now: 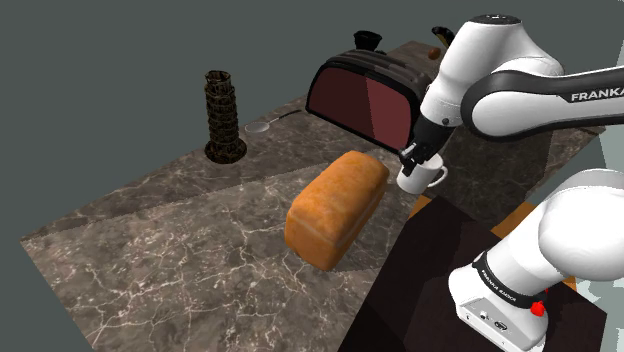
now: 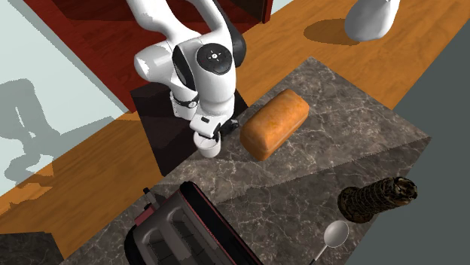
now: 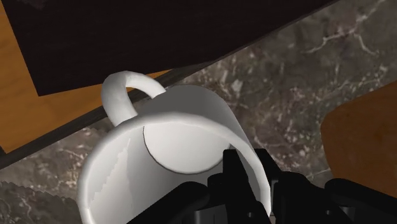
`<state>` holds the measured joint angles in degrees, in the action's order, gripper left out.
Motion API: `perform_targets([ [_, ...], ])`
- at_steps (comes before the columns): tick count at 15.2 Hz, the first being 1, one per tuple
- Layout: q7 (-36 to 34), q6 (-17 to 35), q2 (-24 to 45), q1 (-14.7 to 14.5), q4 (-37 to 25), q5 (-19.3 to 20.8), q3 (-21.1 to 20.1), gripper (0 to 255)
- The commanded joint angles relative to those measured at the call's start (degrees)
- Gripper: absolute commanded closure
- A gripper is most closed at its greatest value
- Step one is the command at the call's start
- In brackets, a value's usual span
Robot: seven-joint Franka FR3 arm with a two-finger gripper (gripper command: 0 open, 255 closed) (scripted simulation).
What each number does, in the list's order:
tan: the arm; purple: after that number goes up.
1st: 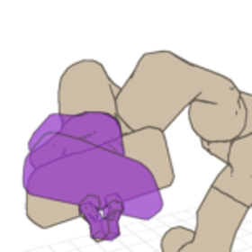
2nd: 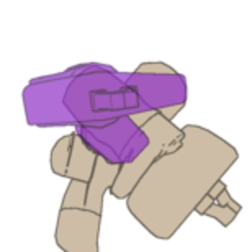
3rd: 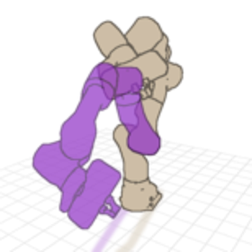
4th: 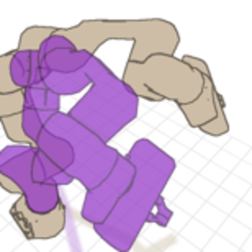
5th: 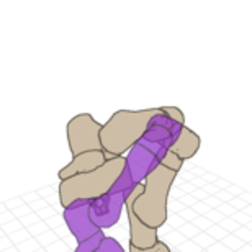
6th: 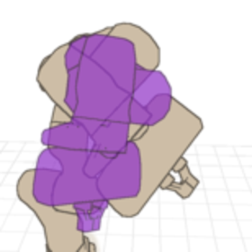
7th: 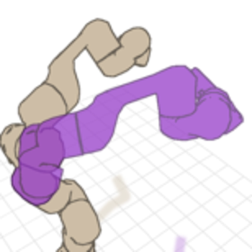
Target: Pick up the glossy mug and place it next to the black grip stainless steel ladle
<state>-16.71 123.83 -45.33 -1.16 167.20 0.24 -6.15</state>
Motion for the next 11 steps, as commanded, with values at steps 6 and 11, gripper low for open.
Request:
perform_targets([
  [6, 0.6, -6.8, -2.7, 0.1, -4.2, 0.1, 0.5, 255],
  [11, 0.9, -11.3, -3.9, 0.1, -7.4, 0.2, 0.7, 255],
])
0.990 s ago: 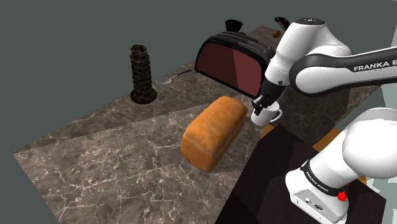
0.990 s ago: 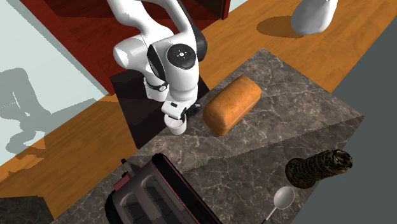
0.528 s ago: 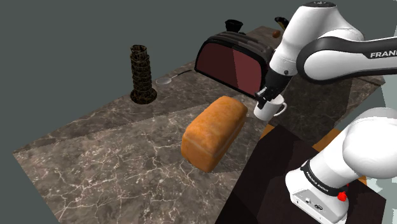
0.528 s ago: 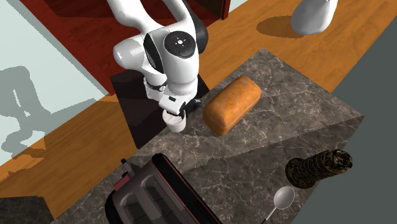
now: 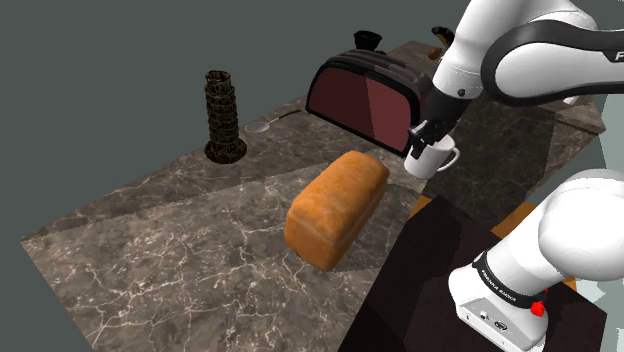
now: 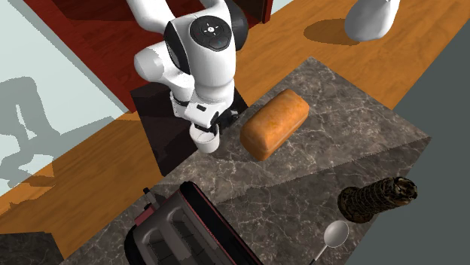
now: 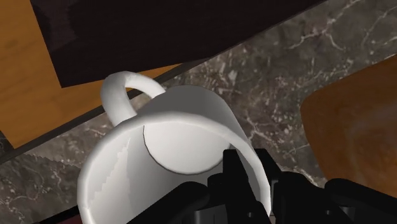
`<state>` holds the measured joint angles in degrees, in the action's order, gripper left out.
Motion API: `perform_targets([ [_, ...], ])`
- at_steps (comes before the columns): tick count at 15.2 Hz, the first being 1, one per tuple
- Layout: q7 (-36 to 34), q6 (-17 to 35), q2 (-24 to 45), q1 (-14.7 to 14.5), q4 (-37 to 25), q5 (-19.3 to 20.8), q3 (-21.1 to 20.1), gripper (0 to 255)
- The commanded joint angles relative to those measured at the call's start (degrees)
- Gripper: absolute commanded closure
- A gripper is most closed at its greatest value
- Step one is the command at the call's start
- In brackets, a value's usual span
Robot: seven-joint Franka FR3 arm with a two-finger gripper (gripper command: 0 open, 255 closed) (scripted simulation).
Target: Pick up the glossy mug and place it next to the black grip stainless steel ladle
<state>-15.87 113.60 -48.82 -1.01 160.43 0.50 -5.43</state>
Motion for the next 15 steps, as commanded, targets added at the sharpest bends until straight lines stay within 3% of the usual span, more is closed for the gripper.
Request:
perform_targets([
  [1, 0.1, -1.9, -0.6, 0.0, -1.3, 0.0, 0.1, 255],
  [15, 0.8, -13.0, -1.2, 0.2, -11.8, 0.3, 0.6, 255],
])
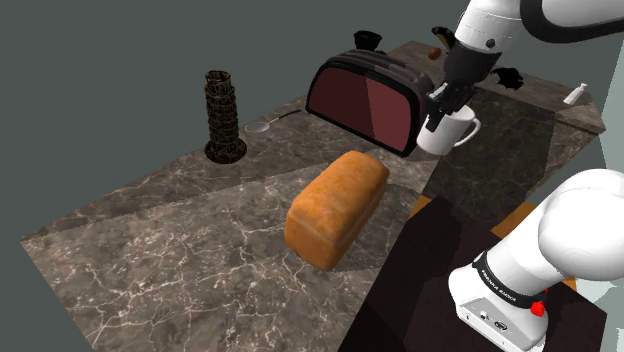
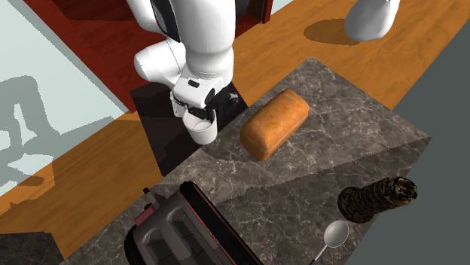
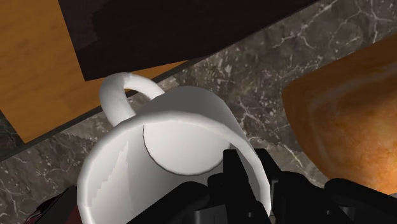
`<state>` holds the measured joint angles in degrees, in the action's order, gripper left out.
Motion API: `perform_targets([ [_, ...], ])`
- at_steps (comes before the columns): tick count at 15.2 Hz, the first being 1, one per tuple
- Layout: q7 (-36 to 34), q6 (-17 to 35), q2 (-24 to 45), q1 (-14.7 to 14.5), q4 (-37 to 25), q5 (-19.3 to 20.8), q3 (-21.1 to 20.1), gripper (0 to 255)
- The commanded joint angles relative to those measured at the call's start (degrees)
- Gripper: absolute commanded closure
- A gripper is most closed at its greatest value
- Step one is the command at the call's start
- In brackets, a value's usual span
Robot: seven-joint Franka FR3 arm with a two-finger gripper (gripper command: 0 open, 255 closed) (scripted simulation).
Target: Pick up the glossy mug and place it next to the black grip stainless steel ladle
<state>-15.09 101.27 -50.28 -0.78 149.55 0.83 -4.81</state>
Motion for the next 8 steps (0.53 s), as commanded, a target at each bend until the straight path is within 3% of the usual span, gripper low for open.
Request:
perform_targets([
  [1, 0.0, -1.2, 0.3, 0.0, -1.5, 0.0, 0.0, 255],
  [8, -3.0, 4.9, 18.0, 0.5, -13.0, -0.3, -2.9, 255],
])
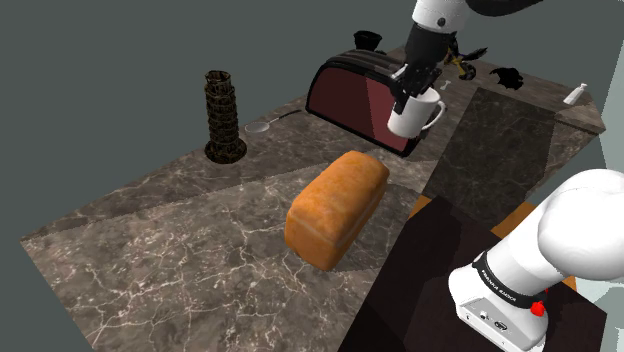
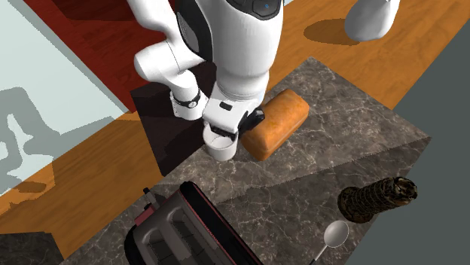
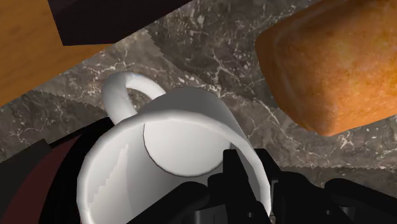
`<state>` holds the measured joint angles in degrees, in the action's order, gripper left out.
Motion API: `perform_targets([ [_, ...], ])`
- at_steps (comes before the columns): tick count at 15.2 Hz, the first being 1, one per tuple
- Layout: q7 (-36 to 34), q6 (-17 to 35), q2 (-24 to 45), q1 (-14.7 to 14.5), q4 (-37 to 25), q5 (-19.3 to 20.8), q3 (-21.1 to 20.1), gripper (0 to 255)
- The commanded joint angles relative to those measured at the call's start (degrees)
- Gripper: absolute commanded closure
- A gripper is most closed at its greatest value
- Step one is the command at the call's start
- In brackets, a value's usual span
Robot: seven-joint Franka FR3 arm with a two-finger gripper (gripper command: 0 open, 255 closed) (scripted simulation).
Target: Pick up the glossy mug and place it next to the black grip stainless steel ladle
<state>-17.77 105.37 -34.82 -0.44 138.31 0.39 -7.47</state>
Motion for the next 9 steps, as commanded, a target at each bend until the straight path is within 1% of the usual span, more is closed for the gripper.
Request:
perform_targets([
  [1, -0.7, 1.3, 5.0, 0.3, -3.6, 0.2, -0.7, 255],
  [5, -2.6, 2.6, 14.4, 0.6, -11.7, 1.0, -2.2, 255],
  [9, -4.6, 2.5, 23.8, 0.7, -20.9, 2.3, -3.5, 255],
])
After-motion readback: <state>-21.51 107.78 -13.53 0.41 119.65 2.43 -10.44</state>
